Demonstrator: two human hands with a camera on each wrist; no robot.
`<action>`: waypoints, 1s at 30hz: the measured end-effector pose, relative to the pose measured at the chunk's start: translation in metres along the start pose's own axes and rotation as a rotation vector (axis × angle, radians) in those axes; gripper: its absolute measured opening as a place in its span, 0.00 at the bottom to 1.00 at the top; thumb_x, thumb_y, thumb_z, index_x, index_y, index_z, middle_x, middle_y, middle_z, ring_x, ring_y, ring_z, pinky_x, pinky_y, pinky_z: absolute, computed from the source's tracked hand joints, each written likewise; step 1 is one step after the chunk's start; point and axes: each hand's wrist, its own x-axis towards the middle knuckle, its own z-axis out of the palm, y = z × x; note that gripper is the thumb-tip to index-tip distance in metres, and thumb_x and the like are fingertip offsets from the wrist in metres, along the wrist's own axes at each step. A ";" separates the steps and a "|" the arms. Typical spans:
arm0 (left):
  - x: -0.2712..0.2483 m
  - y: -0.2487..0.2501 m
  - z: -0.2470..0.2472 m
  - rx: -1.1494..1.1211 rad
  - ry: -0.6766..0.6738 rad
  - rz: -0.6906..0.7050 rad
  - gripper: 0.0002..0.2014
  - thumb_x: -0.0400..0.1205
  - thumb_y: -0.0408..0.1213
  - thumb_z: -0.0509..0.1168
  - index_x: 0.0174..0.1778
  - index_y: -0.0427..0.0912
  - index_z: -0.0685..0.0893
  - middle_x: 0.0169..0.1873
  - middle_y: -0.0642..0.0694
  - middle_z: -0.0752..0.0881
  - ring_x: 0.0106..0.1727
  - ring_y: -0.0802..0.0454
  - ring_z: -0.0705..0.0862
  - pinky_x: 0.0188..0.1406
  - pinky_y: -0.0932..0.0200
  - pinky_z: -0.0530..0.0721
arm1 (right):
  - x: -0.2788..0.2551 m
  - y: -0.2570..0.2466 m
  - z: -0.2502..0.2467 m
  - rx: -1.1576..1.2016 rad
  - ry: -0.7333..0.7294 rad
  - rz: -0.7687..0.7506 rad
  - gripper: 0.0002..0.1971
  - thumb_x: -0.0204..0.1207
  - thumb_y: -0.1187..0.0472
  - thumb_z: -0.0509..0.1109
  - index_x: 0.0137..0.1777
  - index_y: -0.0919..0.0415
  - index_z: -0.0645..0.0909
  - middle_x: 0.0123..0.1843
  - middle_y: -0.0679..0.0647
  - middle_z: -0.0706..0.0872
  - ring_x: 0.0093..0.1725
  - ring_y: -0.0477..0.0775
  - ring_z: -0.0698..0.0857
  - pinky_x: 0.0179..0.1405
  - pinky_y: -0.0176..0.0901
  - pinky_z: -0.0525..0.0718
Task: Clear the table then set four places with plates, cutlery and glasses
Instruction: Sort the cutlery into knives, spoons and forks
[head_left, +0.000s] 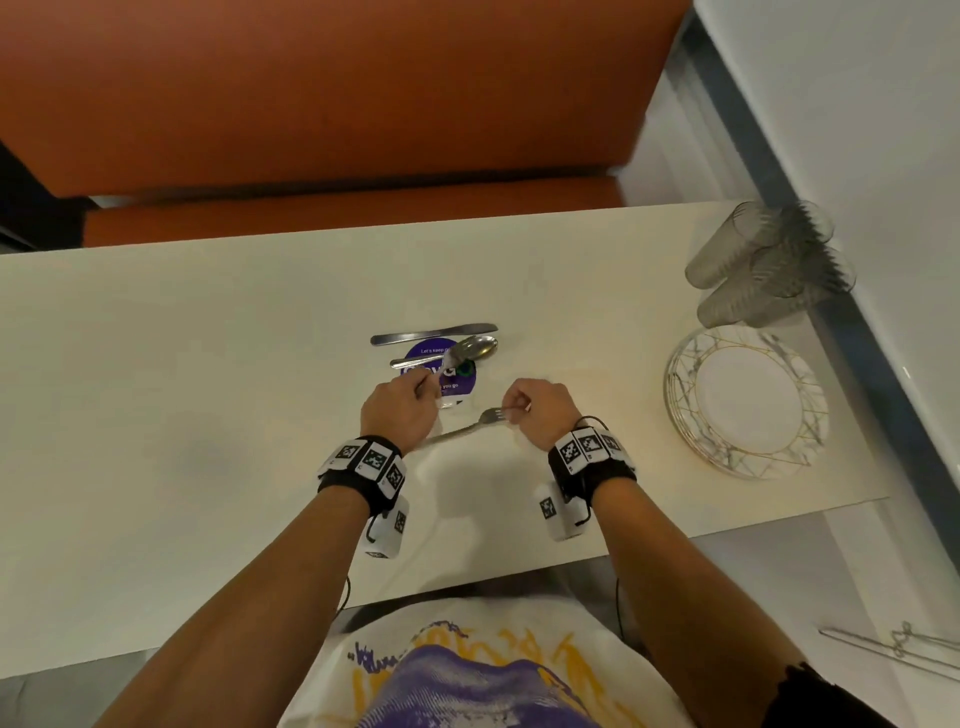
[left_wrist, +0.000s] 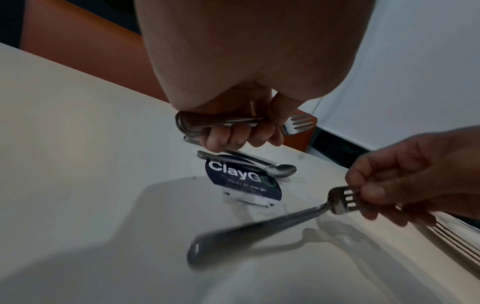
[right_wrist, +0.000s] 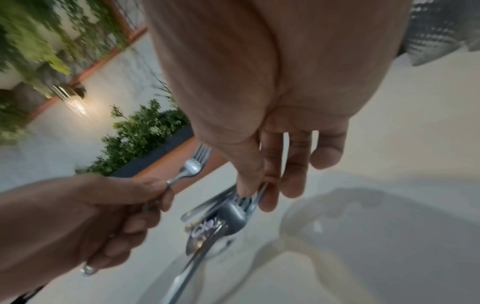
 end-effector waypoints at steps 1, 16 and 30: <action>0.002 0.002 -0.003 -0.020 -0.005 0.012 0.15 0.90 0.47 0.56 0.43 0.51 0.85 0.38 0.49 0.89 0.41 0.44 0.85 0.43 0.51 0.83 | 0.000 -0.006 -0.005 0.027 0.012 -0.049 0.04 0.76 0.66 0.73 0.47 0.58 0.89 0.42 0.46 0.85 0.42 0.46 0.81 0.40 0.29 0.72; -0.002 0.037 -0.023 -0.572 -0.338 -0.044 0.15 0.90 0.39 0.59 0.47 0.38 0.88 0.31 0.38 0.86 0.25 0.44 0.79 0.22 0.55 0.74 | 0.023 -0.060 -0.028 0.184 0.398 -0.166 0.05 0.78 0.63 0.75 0.48 0.52 0.88 0.40 0.44 0.89 0.44 0.48 0.87 0.48 0.38 0.83; 0.006 0.043 -0.029 -0.723 -0.413 -0.191 0.16 0.90 0.41 0.58 0.48 0.36 0.87 0.28 0.43 0.78 0.19 0.53 0.70 0.15 0.63 0.66 | 0.030 -0.062 -0.033 0.171 0.387 -0.131 0.09 0.82 0.59 0.71 0.58 0.47 0.77 0.43 0.50 0.86 0.43 0.52 0.84 0.38 0.36 0.77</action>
